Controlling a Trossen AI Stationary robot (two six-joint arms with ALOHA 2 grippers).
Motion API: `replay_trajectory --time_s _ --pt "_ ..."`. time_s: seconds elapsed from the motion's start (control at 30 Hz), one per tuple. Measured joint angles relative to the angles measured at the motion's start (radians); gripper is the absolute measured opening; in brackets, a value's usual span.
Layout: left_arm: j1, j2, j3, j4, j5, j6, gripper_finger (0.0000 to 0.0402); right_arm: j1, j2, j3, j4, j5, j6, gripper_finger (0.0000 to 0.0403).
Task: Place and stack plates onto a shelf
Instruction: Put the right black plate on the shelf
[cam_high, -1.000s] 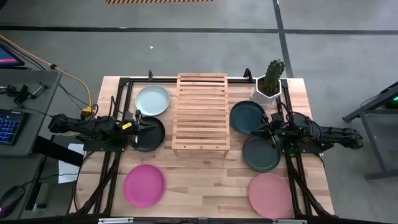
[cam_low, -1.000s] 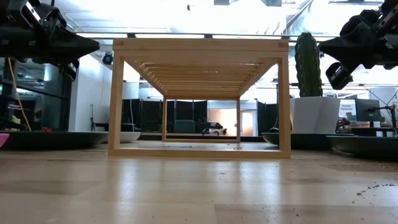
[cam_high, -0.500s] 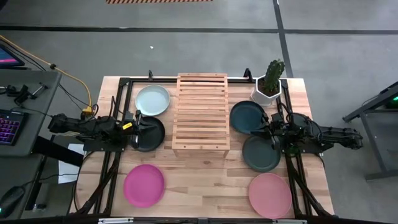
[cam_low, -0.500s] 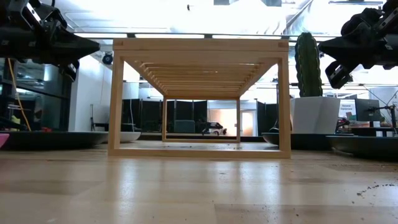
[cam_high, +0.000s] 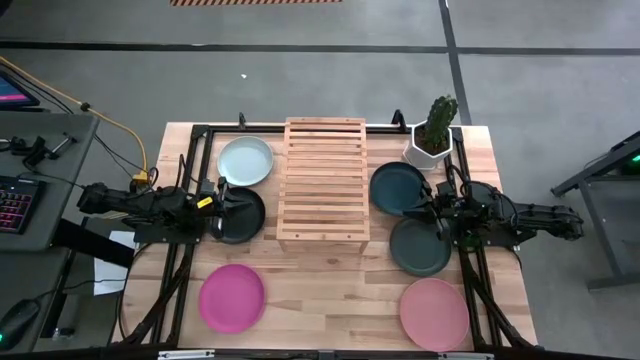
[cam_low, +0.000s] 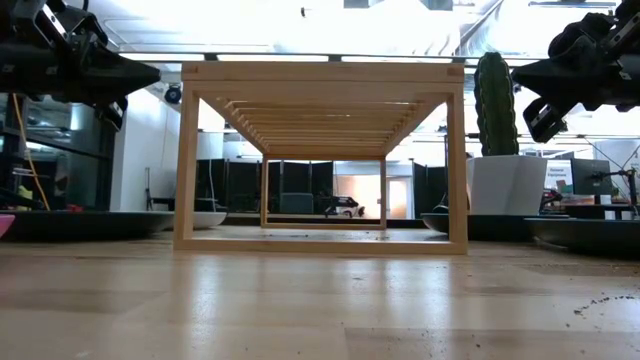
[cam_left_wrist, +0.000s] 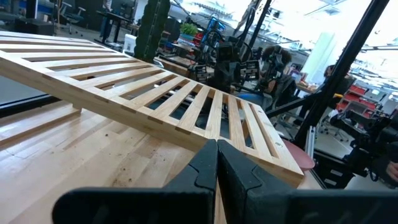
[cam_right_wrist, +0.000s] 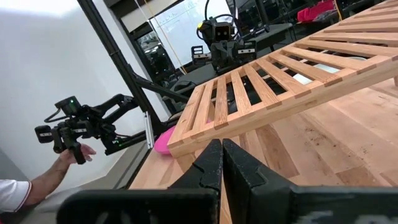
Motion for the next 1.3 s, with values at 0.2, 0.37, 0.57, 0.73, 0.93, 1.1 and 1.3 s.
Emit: replay_trajectory --time_s 0.2,0.37,0.57,0.73,0.93,1.1,1.3 --pt "0.0 0.0 0.0 0.0 0.0 0.0 0.0 0.0 0.0 0.0 0.003 0.131 0.0 0.0" --pt "0.0 0.0 0.0 0.0 0.0 0.0 0.0 -0.001 0.0 0.0 0.138 0.302 0.026 0.0" --pt "0.0 0.0 0.0 0.0 0.0 0.0 0.0 0.027 0.024 0.004 0.433 0.212 0.014 0.0" --pt "0.0 0.0 0.0 0.0 0.0 0.011 0.0 0.05 0.101 0.065 0.323 0.292 -0.028 0.0001" --pt "0.0 0.0 0.0 0.0 0.0 0.016 0.0 0.096 0.262 0.202 0.172 0.306 -0.053 0.0026" --pt "0.0 0.0 0.0 0.0 0.0 0.016 0.0 0.132 0.405 0.393 -0.117 0.314 -0.088 0.0056" --pt "0.0 0.0 0.0 0.0 0.0 0.017 0.0 0.146 0.561 0.613 -0.482 0.31 -0.046 0.0068"
